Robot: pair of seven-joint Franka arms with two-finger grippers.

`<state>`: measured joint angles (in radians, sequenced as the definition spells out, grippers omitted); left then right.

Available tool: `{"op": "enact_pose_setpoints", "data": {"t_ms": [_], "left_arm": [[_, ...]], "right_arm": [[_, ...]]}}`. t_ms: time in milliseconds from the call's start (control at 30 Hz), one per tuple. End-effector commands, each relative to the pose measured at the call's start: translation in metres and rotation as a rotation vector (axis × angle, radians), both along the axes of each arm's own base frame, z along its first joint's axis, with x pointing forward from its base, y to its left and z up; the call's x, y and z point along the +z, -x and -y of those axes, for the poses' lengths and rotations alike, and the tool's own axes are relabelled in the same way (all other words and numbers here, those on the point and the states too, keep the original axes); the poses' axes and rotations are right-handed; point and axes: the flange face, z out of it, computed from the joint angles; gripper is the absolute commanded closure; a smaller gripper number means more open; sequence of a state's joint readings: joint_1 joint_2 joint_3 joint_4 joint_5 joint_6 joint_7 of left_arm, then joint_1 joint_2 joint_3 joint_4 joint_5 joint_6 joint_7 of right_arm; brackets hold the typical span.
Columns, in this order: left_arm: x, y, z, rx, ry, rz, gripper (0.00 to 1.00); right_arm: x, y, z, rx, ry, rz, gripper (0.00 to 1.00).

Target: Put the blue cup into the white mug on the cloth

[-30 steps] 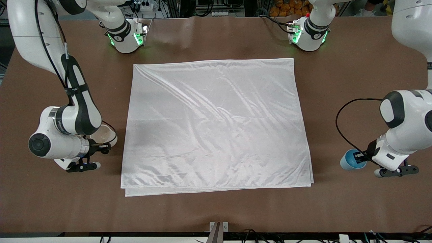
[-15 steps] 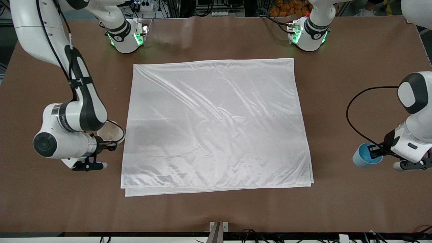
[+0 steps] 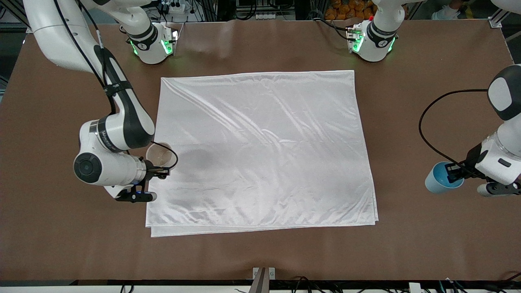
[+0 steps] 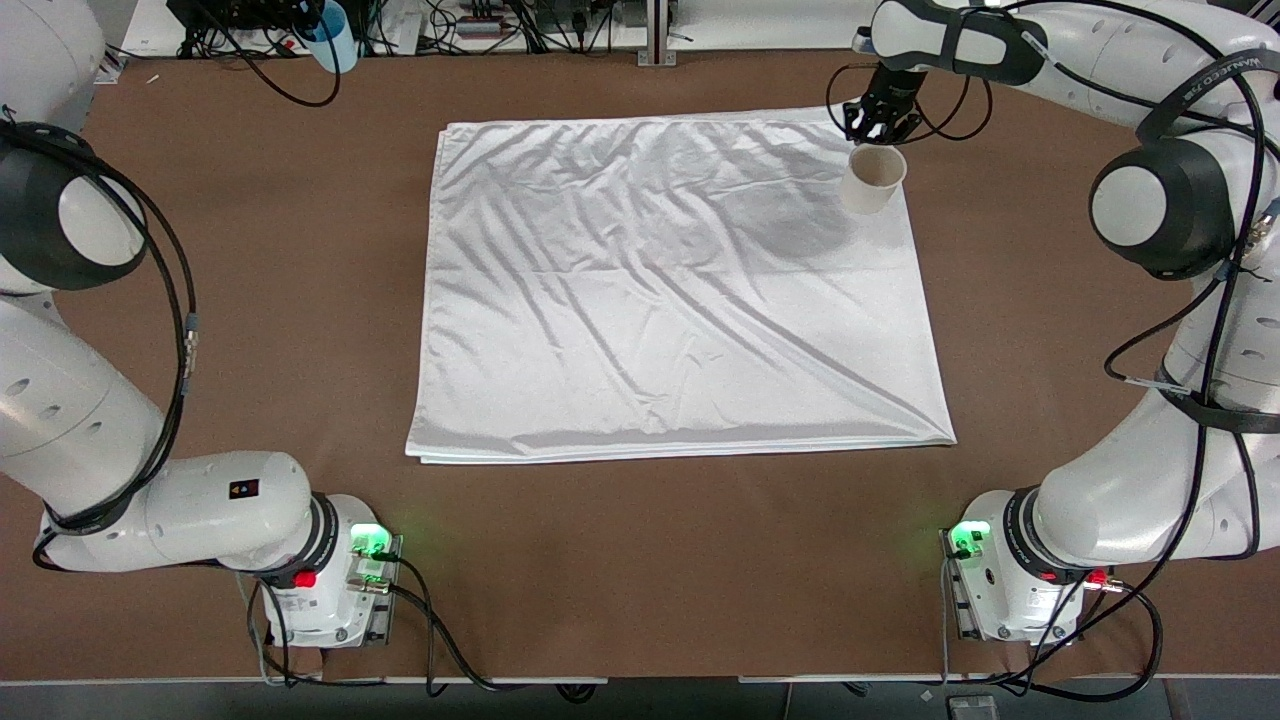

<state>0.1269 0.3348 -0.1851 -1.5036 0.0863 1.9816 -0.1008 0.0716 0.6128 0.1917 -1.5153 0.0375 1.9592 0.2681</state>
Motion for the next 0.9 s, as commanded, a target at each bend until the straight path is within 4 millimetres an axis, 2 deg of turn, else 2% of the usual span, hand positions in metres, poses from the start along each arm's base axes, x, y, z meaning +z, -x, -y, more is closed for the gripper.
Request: {"op": "enact_pose_setpoints", "data": {"t_ms": [0,67,333,400,567,700,867], "left_arm": [[0.015,0.006,0.029,-0.042,0.016,-0.032,1.00],[0.014,0.009,0.040,-0.051,0.043,-0.052,1.00],[0.012,0.015,0.058,-0.009,0.122,-0.101,1.00],[0.012,0.017,0.072,0.010,0.131,-0.105,1.00],[0.011,0.021,0.093,0.067,0.144,-0.123,1.00],[0.009,0.023,0.103,0.073,0.146,-0.130,1.00],[0.008,0.023,0.105,0.076,0.144,-0.131,1.00]], "right_arm": [[-0.001,0.001,-0.031,-0.060,-0.015,0.015,1.00],[-0.003,0.005,-0.049,-0.062,-0.011,0.018,1.00],[0.001,0.019,-0.120,-0.059,-0.001,0.033,1.00],[0.003,0.023,-0.132,-0.055,-0.003,0.039,1.00],[0.004,0.032,-0.163,-0.042,-0.015,0.062,1.00],[0.003,0.043,-0.189,-0.037,-0.023,0.079,1.00],[-0.010,0.053,-0.216,-0.009,-0.041,0.105,1.00]]}}
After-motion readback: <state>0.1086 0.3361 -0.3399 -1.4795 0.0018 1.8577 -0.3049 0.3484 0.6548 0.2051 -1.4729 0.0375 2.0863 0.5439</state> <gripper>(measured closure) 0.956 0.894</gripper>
